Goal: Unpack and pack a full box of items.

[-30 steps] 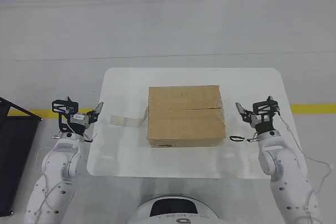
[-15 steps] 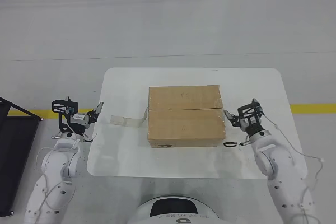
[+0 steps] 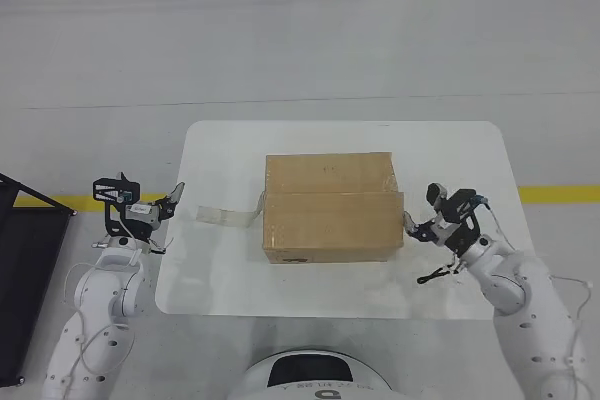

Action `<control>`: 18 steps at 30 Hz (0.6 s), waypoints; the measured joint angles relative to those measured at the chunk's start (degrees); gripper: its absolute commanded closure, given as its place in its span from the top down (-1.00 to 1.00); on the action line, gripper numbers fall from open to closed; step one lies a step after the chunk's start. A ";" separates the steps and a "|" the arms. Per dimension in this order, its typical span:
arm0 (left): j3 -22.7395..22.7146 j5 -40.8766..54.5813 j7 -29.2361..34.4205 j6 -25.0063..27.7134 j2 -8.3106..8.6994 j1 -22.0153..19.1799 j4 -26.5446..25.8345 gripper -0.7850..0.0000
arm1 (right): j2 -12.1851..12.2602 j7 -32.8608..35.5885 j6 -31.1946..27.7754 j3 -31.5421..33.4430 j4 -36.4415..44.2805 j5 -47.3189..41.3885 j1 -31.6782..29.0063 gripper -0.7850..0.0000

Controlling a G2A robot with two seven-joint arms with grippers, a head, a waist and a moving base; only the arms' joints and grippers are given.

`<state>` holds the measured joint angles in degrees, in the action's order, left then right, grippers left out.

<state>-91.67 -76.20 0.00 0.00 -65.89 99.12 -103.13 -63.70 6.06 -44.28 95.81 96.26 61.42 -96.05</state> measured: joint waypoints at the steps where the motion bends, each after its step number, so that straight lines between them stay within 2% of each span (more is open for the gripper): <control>1: 0.00 0.00 0.00 0.00 0.00 0.00 0.00 1.00 | 0.14 0.26 -1.86 0.32 -0.54 -1.02 0.23 1.00; 11: 0.00 0.00 0.00 0.00 0.00 0.00 0.00 1.00 | 1.24 0.55 -13.21 1.47 -2.08 -5.62 0.61 1.00; 18: 0.00 0.00 0.00 0.00 0.00 0.00 0.00 1.00 | 4.24 2.74 -13.72 -3.82 -1.14 -14.30 1.26 1.00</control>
<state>-91.67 -76.20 0.00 0.00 -65.89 99.12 -103.13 -59.45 8.81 -58.00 91.99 95.13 47.12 -94.79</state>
